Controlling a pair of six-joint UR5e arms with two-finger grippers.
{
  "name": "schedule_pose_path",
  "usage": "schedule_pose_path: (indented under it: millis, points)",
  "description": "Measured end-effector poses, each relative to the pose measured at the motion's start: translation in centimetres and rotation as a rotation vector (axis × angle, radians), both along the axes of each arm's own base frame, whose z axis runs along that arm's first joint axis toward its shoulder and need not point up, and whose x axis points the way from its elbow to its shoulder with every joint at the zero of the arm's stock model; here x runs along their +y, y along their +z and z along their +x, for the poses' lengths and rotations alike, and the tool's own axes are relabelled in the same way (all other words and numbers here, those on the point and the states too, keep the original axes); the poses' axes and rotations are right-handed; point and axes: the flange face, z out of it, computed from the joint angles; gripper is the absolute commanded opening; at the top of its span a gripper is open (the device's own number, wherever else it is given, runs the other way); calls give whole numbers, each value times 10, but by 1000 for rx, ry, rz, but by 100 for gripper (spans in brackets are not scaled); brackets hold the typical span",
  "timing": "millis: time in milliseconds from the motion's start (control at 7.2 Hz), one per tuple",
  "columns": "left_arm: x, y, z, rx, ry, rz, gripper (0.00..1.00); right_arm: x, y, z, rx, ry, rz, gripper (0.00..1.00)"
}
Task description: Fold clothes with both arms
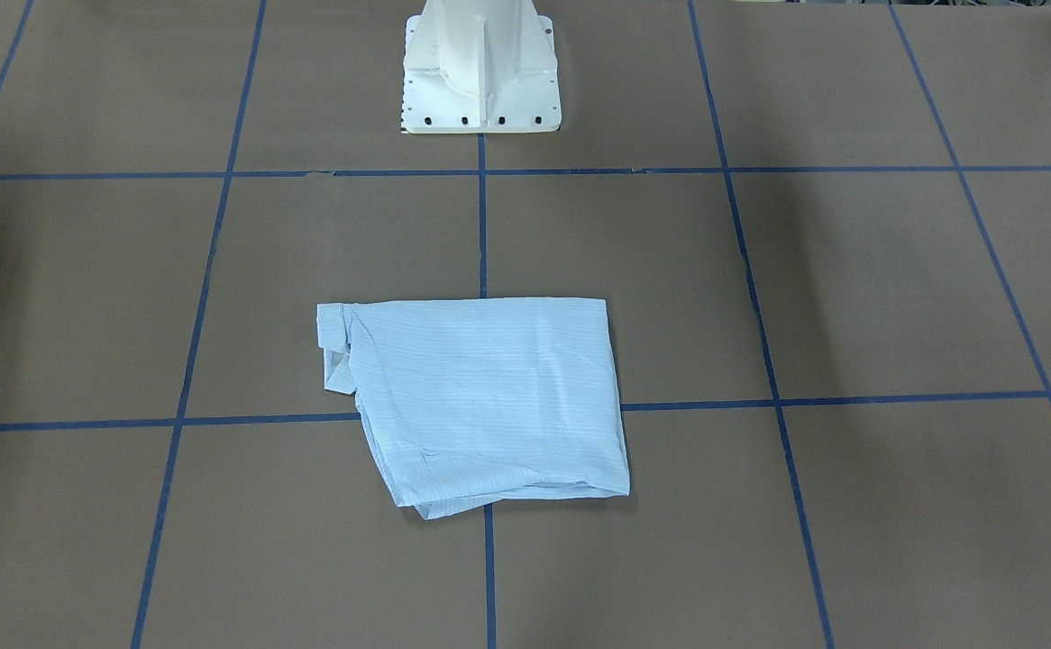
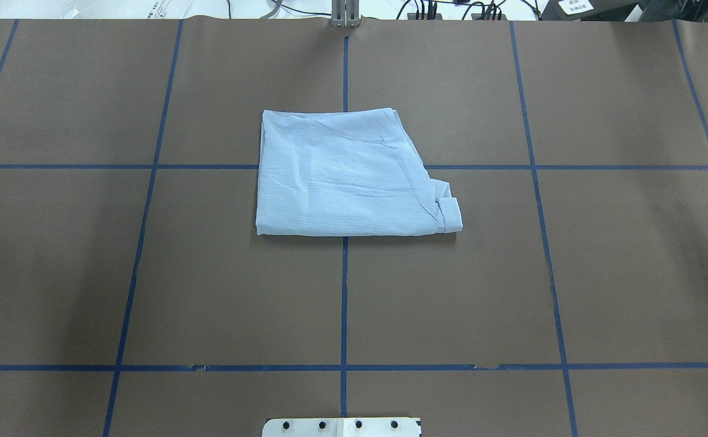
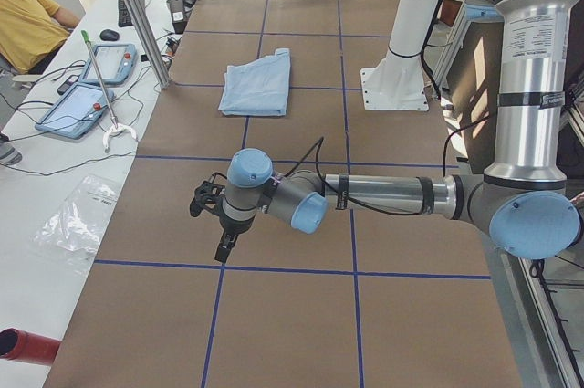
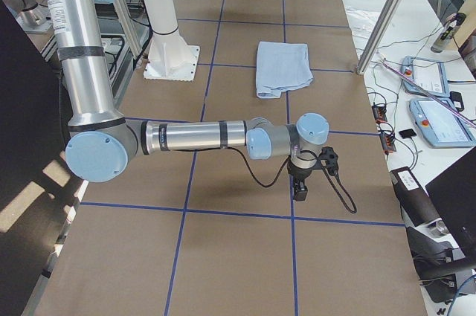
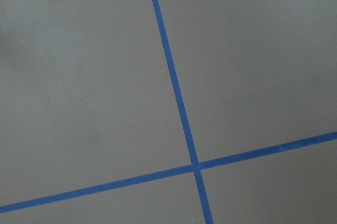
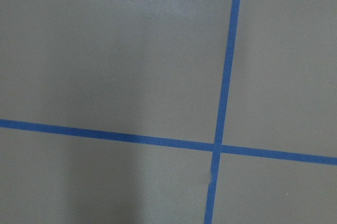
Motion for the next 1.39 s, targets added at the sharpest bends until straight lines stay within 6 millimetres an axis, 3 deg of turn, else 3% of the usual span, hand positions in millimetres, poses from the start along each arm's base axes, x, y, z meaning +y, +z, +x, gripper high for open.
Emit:
schedule_pose_path:
  millis: [556, 834, 1389]
  points:
    - [17, -15, -12, 54, 16, 46, 100, 10, -19, -2, -7, -12, 64, 100]
    - [45, -31, -15, 71, 1, 60, 100, 18, -21, 0, 3, -4, 73, 100]
    - [55, -34, -15, 79, 3, 62, 100, 23, 2, 8, 32, 11, 10, 100]
